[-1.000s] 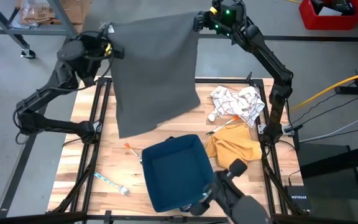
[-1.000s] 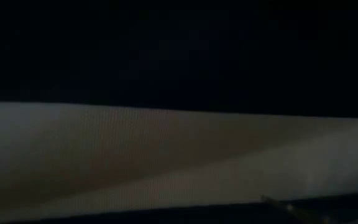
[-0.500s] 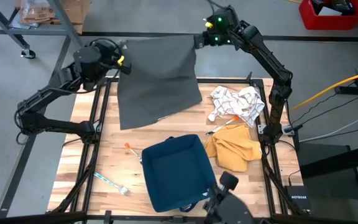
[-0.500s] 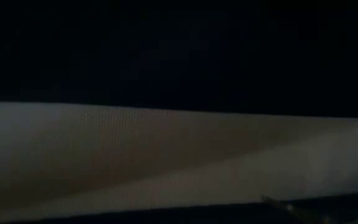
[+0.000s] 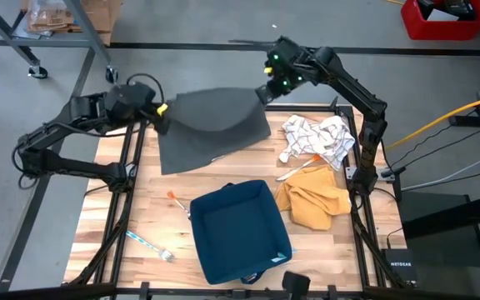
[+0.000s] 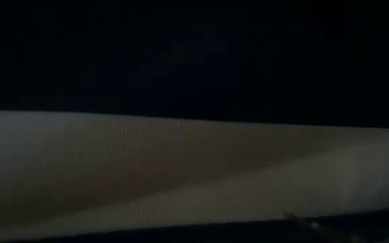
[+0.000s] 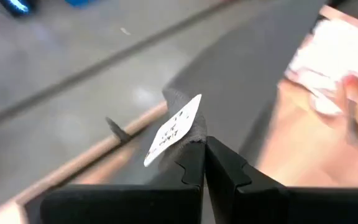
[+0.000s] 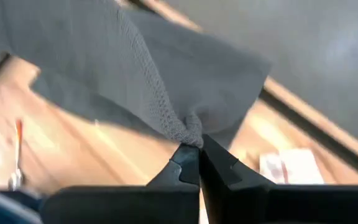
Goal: Fold towel
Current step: Fold the gray towel
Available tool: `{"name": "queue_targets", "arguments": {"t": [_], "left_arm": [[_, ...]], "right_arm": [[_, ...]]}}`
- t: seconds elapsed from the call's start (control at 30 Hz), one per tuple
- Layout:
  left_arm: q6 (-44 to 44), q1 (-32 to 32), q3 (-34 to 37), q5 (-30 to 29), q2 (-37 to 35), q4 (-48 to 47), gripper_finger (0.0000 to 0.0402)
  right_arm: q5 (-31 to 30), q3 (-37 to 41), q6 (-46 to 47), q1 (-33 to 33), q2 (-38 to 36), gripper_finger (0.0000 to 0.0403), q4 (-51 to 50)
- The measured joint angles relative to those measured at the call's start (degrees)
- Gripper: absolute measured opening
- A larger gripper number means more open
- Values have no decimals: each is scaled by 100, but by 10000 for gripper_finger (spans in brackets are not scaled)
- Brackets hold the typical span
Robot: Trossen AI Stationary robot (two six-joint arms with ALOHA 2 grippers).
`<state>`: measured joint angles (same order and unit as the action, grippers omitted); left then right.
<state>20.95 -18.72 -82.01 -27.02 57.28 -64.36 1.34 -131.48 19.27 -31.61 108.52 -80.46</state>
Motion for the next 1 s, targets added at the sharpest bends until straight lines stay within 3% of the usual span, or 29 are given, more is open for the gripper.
{"name": "queue_targets", "arguments": {"t": [0.17, 0.3, 0.6, 1.0], "left_arm": [[447, 304, -1, 780, -4, -435, 0], [921, 565, -1, 1292, -2, -922, 0], [2037, 1300, -1, 1405, 131, -2014, 0], [2715, 2288, 2, 2045, 705, -2258, 0]], "right_arm": [[-17, 0, 9, 286, -4, 1, -897], [-20, 58, 311, 536, -14, 1, -965], [273, 638, 345, 988, -14, 1, -957], [673, 1930, 447, 1376, -8, 1, -957]]}}
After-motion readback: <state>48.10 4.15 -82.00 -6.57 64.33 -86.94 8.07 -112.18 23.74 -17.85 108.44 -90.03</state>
